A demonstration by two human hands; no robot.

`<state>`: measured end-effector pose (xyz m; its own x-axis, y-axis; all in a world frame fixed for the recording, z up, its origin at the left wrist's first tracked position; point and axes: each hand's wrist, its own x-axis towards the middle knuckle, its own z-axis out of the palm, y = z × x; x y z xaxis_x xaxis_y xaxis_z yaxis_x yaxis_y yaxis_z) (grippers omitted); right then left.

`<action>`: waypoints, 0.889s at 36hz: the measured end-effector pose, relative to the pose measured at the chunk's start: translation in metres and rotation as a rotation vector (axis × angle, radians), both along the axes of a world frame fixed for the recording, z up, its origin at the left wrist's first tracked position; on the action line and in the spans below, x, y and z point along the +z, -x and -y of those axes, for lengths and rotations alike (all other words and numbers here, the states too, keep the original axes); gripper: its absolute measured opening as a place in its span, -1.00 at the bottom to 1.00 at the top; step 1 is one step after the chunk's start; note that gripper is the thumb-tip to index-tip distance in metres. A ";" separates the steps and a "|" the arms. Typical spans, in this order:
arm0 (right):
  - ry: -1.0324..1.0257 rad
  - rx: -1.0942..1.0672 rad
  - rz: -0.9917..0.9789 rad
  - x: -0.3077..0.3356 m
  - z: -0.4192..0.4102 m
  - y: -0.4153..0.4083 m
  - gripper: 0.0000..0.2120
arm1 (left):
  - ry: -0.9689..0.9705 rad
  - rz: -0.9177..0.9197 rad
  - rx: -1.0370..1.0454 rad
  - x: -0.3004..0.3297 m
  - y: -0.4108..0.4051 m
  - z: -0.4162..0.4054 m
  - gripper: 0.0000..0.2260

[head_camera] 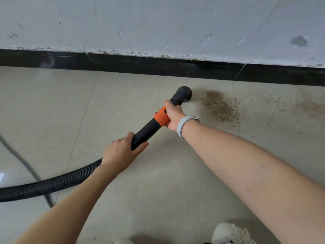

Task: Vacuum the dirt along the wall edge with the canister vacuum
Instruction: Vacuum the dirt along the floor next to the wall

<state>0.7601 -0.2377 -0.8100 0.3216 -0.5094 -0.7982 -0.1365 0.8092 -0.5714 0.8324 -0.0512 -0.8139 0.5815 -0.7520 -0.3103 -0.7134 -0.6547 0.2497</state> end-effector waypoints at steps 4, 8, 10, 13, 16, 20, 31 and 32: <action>-0.082 -0.041 0.065 -0.005 -0.002 -0.016 -0.70 | -0.043 0.044 -0.006 0.000 -0.010 -0.002 -0.58; -0.193 -0.083 0.271 -0.002 -0.024 -0.044 -0.57 | 0.008 -0.034 0.140 0.005 -0.022 -0.010 -0.59; -0.230 -0.049 0.327 0.000 -0.037 -0.060 -0.58 | 0.039 -0.078 0.214 0.008 -0.030 -0.019 -0.61; -0.253 0.050 0.364 0.002 -0.056 -0.077 -0.73 | 0.068 -0.129 0.298 0.012 -0.040 -0.036 -0.63; -0.275 0.110 0.340 -0.003 -0.072 -0.082 -0.82 | 0.043 -0.164 0.325 0.012 -0.044 -0.050 -0.64; -0.310 0.068 0.293 -0.017 -0.080 -0.072 -0.75 | -0.054 -0.198 0.298 0.010 -0.038 -0.056 -0.64; -0.114 -0.017 0.116 -0.003 -0.008 -0.024 -0.60 | -0.075 -0.268 0.098 0.016 -0.015 0.028 -0.61; -0.097 -0.011 0.096 -0.003 -0.003 -0.020 -0.62 | -0.072 -0.287 0.095 0.015 -0.010 0.034 -0.61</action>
